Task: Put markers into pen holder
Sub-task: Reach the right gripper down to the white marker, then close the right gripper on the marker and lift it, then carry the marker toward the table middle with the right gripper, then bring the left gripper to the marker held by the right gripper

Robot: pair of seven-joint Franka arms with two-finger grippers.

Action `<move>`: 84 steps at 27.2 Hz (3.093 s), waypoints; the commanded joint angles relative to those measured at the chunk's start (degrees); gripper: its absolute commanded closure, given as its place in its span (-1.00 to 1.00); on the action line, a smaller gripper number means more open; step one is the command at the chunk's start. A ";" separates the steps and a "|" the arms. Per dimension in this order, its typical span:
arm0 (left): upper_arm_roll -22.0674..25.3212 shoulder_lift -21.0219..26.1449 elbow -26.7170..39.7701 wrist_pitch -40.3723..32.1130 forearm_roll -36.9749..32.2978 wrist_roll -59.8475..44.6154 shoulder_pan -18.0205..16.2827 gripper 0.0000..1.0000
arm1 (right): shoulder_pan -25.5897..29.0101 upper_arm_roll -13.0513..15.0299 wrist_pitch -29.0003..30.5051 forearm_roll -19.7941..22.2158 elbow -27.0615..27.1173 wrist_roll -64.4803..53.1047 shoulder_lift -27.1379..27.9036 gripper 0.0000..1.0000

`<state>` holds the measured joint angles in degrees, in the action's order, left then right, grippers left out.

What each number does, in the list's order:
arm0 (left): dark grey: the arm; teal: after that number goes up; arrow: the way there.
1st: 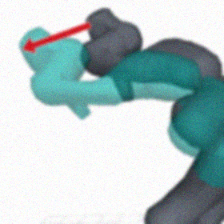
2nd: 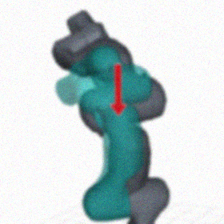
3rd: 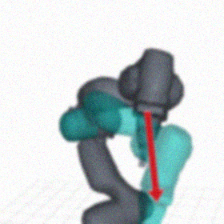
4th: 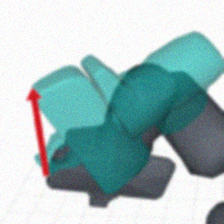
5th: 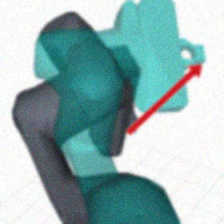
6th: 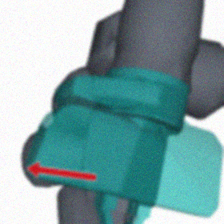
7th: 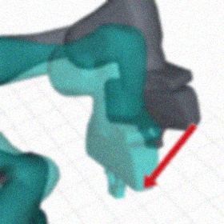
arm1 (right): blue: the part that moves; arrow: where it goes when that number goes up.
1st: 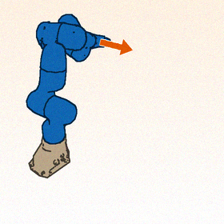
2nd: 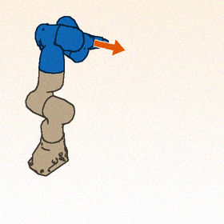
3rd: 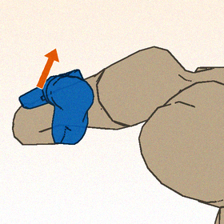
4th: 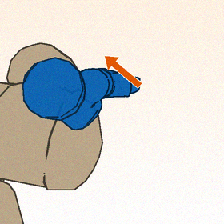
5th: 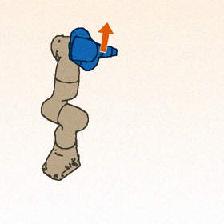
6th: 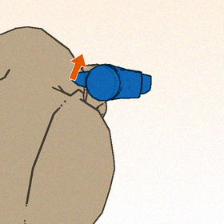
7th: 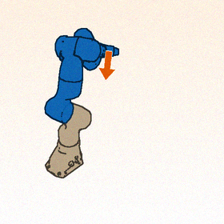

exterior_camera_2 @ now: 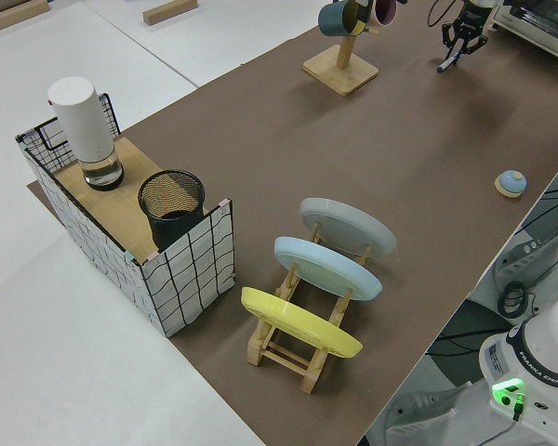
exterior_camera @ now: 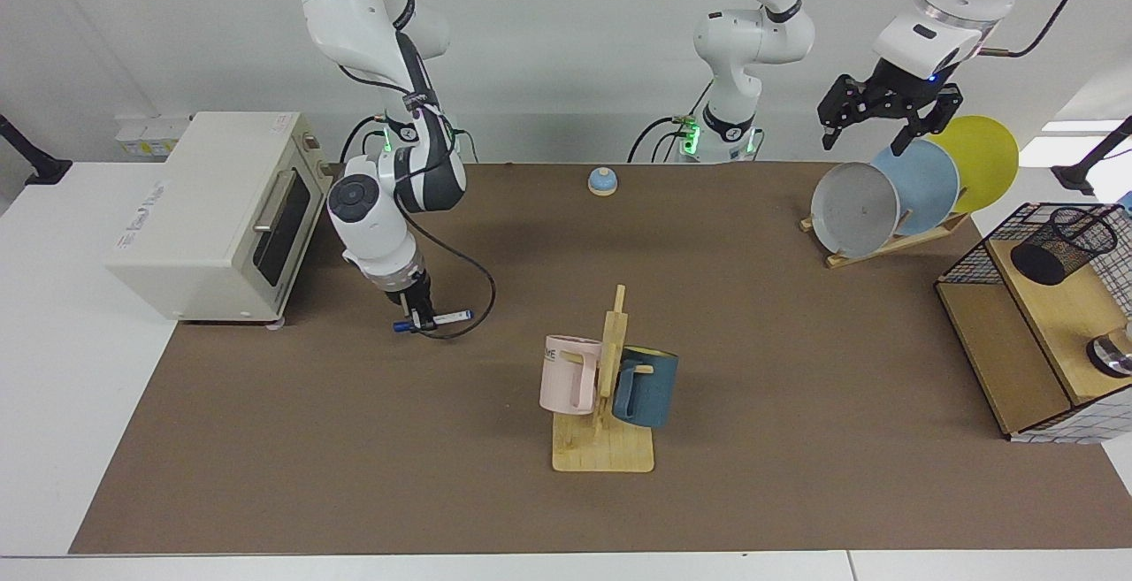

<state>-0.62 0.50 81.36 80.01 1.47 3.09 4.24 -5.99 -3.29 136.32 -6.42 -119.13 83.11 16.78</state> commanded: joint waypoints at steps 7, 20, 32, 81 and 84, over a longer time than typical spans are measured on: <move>0.35 -1.47 1.52 -0.29 0.64 -0.36 0.25 -1.00 | 0.72 -0.66 0.01 -0.79 -0.76 -0.58 -1.66 1.00; 0.18 -2.17 3.10 0.23 1.61 1.83 0.42 -1.00 | -1.48 -0.75 -13.87 -0.96 3.46 0.91 -10.79 1.00; 0.26 -2.26 3.45 1.20 4.16 1.92 0.25 -1.00 | -2.36 -1.36 -31.54 -0.96 12.07 -0.94 -19.41 1.00; -2.11 -8.58 19.62 25.46 15.58 41.74 19.23 -0.97 | -21.34 -2.24 -25.75 -3.33 19.90 39.23 -16.95 1.00; -2.11 -8.32 19.63 26.16 15.58 41.91 20.28 -0.89 | -21.61 -2.24 -26.01 -3.25 20.07 39.93 -16.78 1.00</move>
<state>-3.78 -6.01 98.15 103.63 15.98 42.92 22.61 -26.81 -5.74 110.61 -9.18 -100.88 120.71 -1.48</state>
